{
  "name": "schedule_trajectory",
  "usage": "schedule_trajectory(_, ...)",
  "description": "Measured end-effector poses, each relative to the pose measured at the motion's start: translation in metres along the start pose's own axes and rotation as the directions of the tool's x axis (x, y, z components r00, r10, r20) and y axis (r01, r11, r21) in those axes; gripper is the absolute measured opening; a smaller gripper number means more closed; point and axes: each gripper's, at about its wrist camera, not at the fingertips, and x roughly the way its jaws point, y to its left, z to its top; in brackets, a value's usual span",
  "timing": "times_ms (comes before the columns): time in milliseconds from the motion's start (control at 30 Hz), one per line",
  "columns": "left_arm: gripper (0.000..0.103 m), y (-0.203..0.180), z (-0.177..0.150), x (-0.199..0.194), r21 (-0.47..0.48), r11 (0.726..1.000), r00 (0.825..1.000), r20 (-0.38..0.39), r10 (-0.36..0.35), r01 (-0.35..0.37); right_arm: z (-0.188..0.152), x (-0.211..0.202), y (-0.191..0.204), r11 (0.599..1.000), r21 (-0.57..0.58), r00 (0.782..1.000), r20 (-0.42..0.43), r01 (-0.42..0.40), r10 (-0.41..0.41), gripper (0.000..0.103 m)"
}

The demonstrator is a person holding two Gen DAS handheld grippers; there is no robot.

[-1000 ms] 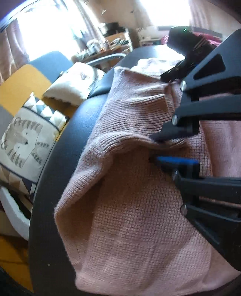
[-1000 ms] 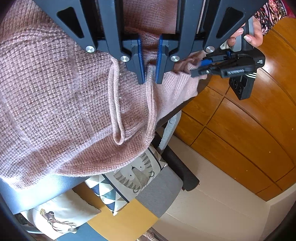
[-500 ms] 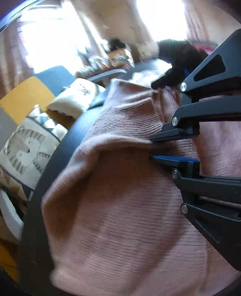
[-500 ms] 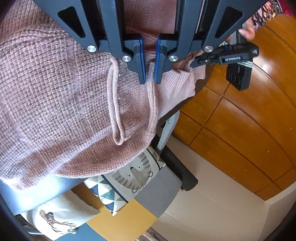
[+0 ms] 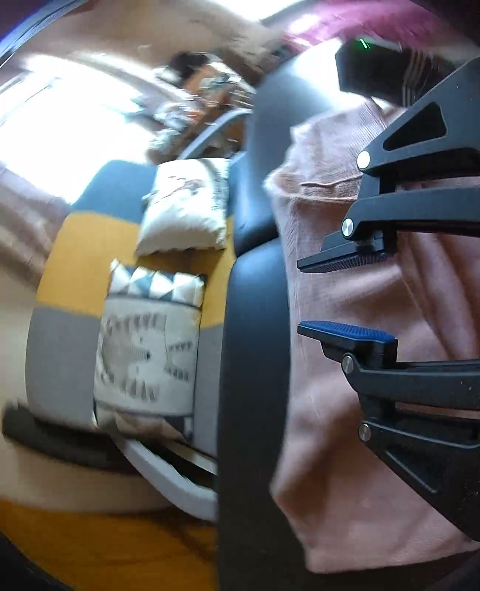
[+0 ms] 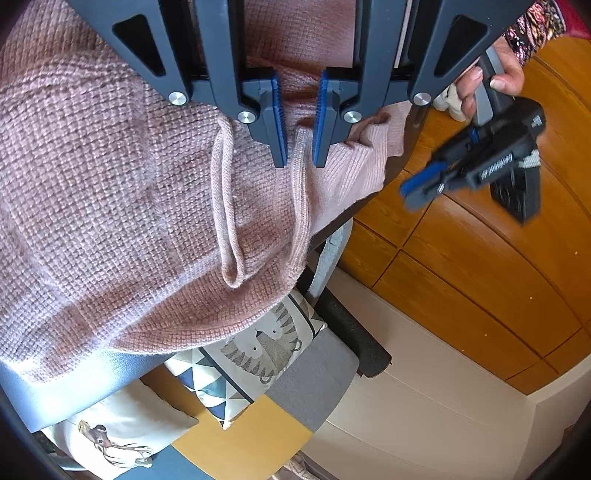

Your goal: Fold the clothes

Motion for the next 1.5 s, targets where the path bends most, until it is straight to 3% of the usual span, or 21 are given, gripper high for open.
schedule_trajectory(167,0.029,-0.016,-0.028,0.012,0.164,0.985,0.999,0.003,0.05,-0.05,0.0,-0.001,-0.001,1.0,0.002,1.0,0.005,-0.002,0.002,0.013)
schedule_trajectory(333,0.033,-0.031,-0.055,0.025,0.321,0.942,0.995,0.014,0.097,-0.096,-0.002,-0.004,-0.004,1.0,0.009,1.0,0.025,-0.005,0.005,0.013)
schedule_trajectory(467,0.034,-0.019,-0.052,0.023,0.26,0.965,0.999,0.0,0.033,-0.032,-0.002,-0.005,0.0,0.999,-0.002,0.999,0.038,0.039,-0.038,0.013)
schedule_trajectory(533,0.034,-0.019,-0.052,0.026,0.248,0.968,1.0,0.005,0.024,-0.024,0.002,-0.007,0.005,0.998,-0.01,0.997,0.049,0.055,-0.055,0.021)
schedule_trajectory(633,0.035,-0.026,-0.053,0.03,0.262,0.964,0.999,0.018,0.042,-0.045,0.015,-0.004,0.003,0.998,-0.02,0.993,0.099,0.061,-0.059,0.023)
schedule_trajectory(667,0.035,-0.028,-0.054,0.029,0.274,0.96,0.998,0.025,0.055,-0.06,0.022,0.0,0.0,0.998,-0.019,0.992,0.113,0.064,-0.061,0.024)
schedule_trajectory(800,0.035,-0.03,-0.056,0.029,0.282,0.957,0.997,0.033,0.064,-0.071,0.082,0.029,0.009,0.987,-0.019,0.987,0.039,0.157,-0.156,0.024)
schedule_trajectory(900,0.035,-0.029,-0.056,0.03,0.28,0.958,0.997,0.036,0.061,-0.069,0.104,0.054,0.008,0.954,-0.081,0.955,-0.048,0.289,-0.293,0.024)
schedule_trajectory(1000,0.035,-0.03,-0.057,0.03,0.283,0.956,0.997,0.042,0.063,-0.073,0.104,0.05,-0.005,0.878,-0.147,0.886,-0.021,0.455,-0.462,0.024)
schedule_trajectory(1067,0.035,-0.03,-0.058,0.031,0.286,0.955,0.997,0.046,0.066,-0.077,0.102,0.044,-0.027,0.875,-0.122,0.882,0.0,0.469,-0.472,0.023)
schedule_trajectory(1100,0.035,-0.03,-0.058,0.031,0.286,0.955,0.997,0.047,0.066,-0.076,0.101,0.041,-0.037,0.878,-0.111,0.884,0.013,0.466,-0.467,0.021)
schedule_trajectory(1133,0.035,-0.03,-0.058,0.031,0.286,0.955,0.997,0.048,0.065,-0.076,0.101,0.037,-0.045,0.897,-0.102,0.903,0.032,0.429,-0.428,0.021)
schedule_trajectory(1233,0.035,-0.03,-0.057,0.031,0.284,0.956,0.997,0.048,0.062,-0.073,0.107,0.035,-0.062,0.929,-0.036,0.929,0.038,0.369,-0.368,0.015)
schedule_trajectory(1300,0.035,-0.03,-0.057,0.031,0.283,0.956,0.997,0.049,0.061,-0.072,0.112,0.034,-0.069,0.927,-0.003,0.927,0.031,0.374,-0.374,0.004)
schedule_trajectory(1433,0.035,-0.03,-0.057,0.03,0.284,0.956,0.997,0.05,0.062,-0.073,0.11,0.022,-0.037,0.898,-0.035,0.897,0.079,0.438,-0.435,0.016)
schedule_trajectory(1500,0.035,-0.03,-0.057,0.03,0.285,0.956,0.997,0.051,0.063,-0.075,0.095,0.019,-0.001,0.926,-0.093,0.929,0.103,0.366,-0.357,0.017)
